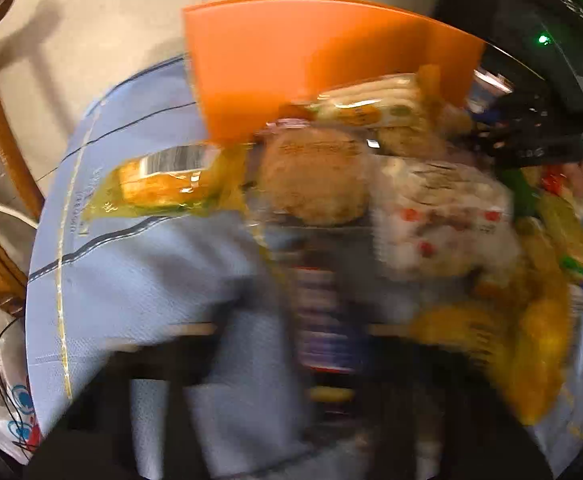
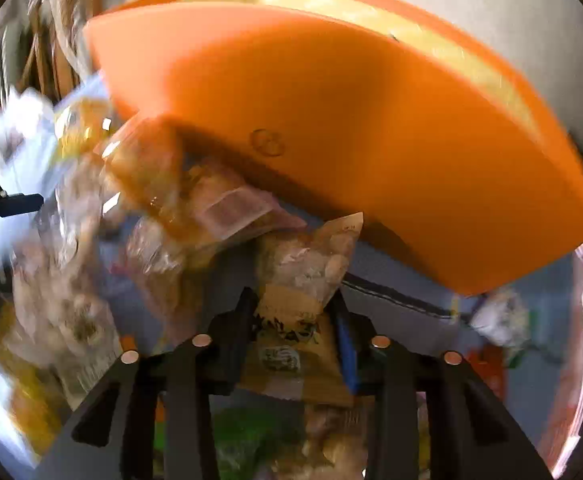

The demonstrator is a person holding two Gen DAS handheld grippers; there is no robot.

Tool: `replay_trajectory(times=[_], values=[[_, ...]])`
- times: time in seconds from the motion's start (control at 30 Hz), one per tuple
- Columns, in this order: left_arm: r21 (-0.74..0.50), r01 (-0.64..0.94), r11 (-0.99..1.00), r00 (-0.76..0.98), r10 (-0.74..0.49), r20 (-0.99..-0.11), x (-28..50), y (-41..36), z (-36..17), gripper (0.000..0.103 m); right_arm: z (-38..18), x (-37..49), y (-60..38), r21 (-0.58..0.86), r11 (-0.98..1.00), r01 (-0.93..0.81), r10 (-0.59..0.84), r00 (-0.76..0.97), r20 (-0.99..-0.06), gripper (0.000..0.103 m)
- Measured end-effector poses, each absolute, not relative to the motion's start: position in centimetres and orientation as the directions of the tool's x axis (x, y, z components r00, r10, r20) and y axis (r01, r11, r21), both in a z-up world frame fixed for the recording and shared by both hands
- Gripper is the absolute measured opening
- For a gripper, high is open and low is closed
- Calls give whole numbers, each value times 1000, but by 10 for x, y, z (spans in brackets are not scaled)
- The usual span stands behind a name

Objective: Organize snacks
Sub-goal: 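Grasp the chocolate bar with the left tool while the right tool grasps a nut bag, then drop the chocolate bar and nut bag into the orange box with both tools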

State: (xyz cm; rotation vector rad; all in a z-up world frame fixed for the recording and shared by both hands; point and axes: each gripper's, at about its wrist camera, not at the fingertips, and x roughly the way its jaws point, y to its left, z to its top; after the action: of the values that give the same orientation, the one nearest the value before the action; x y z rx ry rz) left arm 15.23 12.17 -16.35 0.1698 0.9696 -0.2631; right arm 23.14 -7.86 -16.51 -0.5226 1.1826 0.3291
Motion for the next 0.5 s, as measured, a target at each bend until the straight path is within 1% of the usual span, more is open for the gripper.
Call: replay_trajectory(times=[0.1,0.17,0.3,0.37,0.47,0.5], values=[[51,298,953,499,-110,-860,143,113,-160,17,-160,219,-77,-191,861,-472,-21,343,-939,33],[25,291,956,487,-126,-864,135,110,-156,17,-152,209,-79,-203,868,-454,-26,366,-930,33],[-4,281,960,482,-145,-864,118,106,-145,17,-127,196,-93,-154,906,-394,-1,362,-932,32],[-37,262,964,477,-163,-863,111,104,-136,17,-114,187,-98,-156,909,-387,6,386,-922,32],[-44,221,974,500,-152,-852,103,105,-118,17,-86,177,-107,-133,922,-364,33,416,-909,33],[-27,204,979,526,-133,-840,99,104,-107,17,-78,174,-110,-114,929,-352,50,422,-905,33]])
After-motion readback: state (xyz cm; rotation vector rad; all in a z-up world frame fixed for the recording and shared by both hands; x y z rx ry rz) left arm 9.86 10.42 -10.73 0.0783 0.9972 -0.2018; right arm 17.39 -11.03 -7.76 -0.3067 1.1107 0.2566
